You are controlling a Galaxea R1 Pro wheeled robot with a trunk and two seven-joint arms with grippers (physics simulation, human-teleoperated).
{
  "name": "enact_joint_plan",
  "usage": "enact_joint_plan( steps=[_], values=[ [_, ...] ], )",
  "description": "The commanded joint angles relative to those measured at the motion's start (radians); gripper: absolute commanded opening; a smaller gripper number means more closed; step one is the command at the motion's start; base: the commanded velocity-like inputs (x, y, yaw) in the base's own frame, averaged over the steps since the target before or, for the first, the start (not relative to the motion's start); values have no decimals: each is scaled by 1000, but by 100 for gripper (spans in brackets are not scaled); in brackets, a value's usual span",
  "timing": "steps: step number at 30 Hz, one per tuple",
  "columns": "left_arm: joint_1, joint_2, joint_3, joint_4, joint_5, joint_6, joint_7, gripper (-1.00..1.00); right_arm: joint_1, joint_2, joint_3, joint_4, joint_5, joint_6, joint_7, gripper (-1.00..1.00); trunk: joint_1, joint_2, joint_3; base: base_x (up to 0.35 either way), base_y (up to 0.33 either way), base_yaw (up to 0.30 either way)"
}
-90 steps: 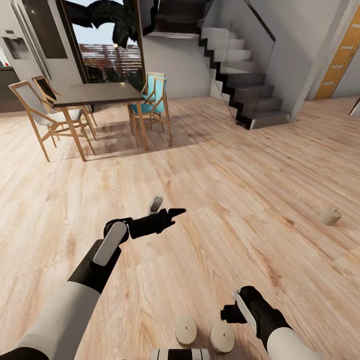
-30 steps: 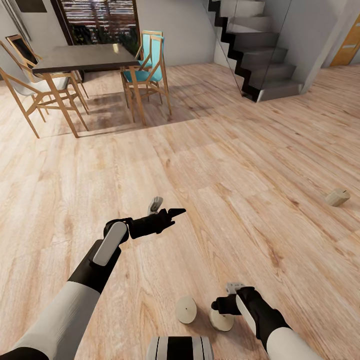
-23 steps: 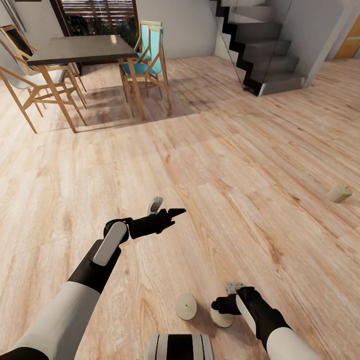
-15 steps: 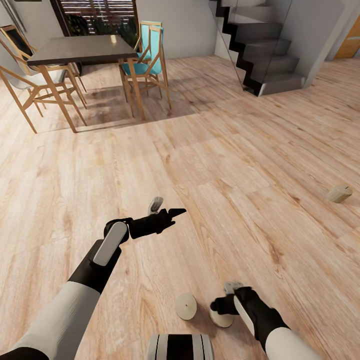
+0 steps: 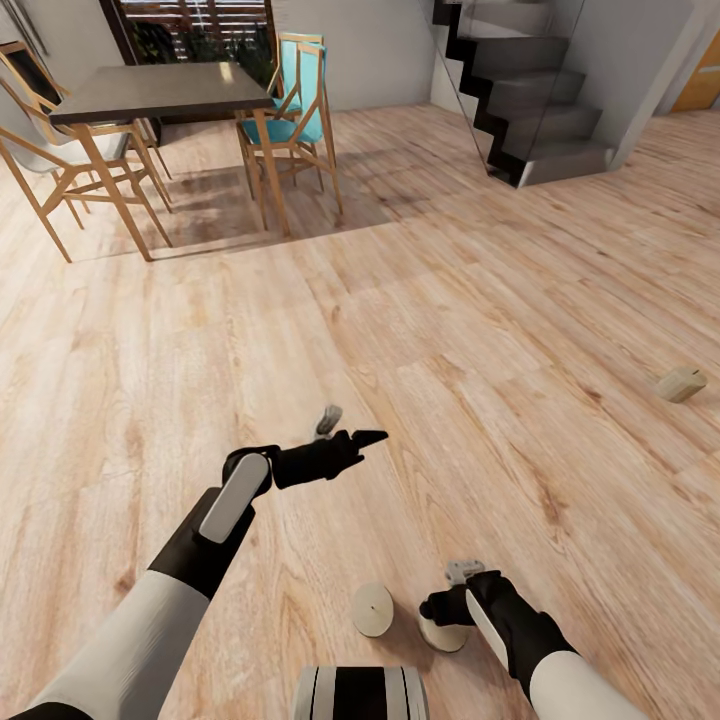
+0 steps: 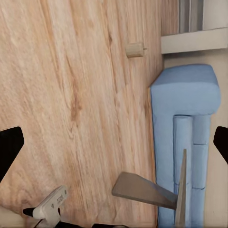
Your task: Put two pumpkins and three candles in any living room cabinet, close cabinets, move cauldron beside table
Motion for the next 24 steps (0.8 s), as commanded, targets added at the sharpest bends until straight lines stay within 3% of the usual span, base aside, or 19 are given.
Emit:
enact_joint_plan(
  steps=[1, 24],
  values=[
    [0, 0, -1, 1, 0, 0, 0, 100, 0, 0, 0, 0, 0, 0, -1, 100, 0, 0, 0, 0, 0, 0],
    [0, -2, -3, 2, -1, 0, 0, 100, 0, 3, 4, 79, -2, 11, -43, 100, 0, 0, 0, 0, 0, 0]
  ],
)
